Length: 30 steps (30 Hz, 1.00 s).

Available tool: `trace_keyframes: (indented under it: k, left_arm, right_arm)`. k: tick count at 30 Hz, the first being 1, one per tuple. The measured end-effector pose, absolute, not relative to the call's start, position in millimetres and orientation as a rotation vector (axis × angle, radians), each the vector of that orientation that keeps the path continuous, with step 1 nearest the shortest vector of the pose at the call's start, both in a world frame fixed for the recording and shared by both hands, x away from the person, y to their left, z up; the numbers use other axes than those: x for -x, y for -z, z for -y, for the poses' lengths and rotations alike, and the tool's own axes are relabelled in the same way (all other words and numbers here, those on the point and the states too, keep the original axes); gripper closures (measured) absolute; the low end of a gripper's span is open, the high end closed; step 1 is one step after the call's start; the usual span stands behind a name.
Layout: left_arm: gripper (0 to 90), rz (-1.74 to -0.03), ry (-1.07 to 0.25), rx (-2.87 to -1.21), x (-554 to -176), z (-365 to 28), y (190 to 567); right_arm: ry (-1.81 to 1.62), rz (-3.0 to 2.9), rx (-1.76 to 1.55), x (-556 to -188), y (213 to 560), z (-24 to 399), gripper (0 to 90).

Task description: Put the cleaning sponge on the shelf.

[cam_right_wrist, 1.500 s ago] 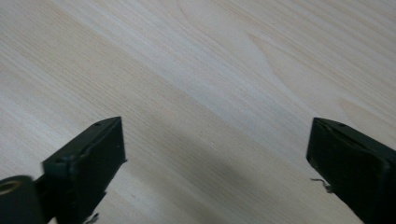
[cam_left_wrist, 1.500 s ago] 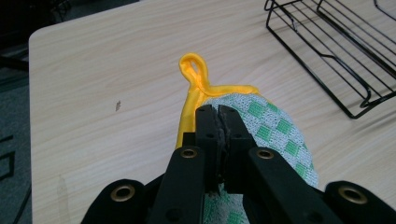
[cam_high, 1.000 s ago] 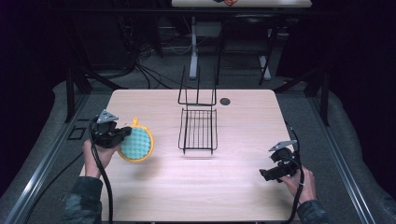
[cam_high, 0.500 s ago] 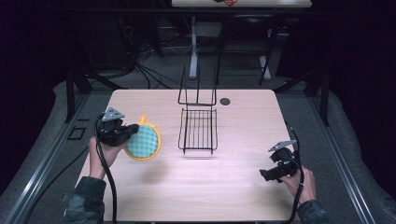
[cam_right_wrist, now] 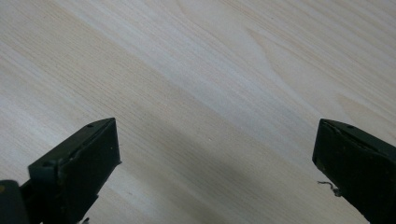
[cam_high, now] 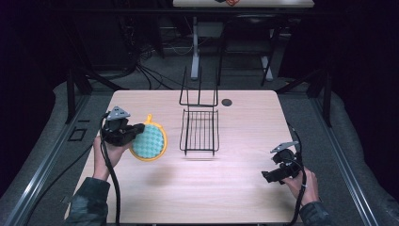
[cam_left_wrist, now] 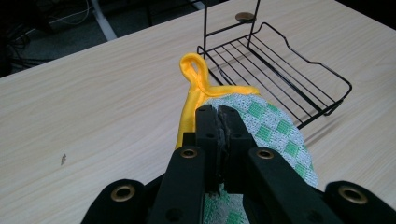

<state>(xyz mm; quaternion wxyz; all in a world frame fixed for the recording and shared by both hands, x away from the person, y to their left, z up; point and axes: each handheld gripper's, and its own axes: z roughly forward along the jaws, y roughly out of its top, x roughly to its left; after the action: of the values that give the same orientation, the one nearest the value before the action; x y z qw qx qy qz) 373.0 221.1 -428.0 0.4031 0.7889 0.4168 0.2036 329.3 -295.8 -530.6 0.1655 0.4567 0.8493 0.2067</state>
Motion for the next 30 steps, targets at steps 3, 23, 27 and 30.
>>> trace_keyframes:
  k: [3,23,27,30]
  left_arm:
    - [88.1,-1.042,-0.514,-1.995,-374,-216,426]
    - [88.0,-0.995,-0.458,-1.979,-390,-177,431]
    - [88.1,-0.993,-0.434,-1.966,-395,-171,434]
    - [88.1,-0.995,-0.424,-1.956,-398,-166,435]
  right_arm:
    - [-0.595,-2.416,-1.306,-329,530,295,0.4]
    - [-0.585,-2.419,-1.298,-328,528,297,1.6]
    - [-0.588,-2.416,-1.299,-327,527,297,1.7]
    - [-0.585,-2.420,-1.298,-327,528,296,1.9]
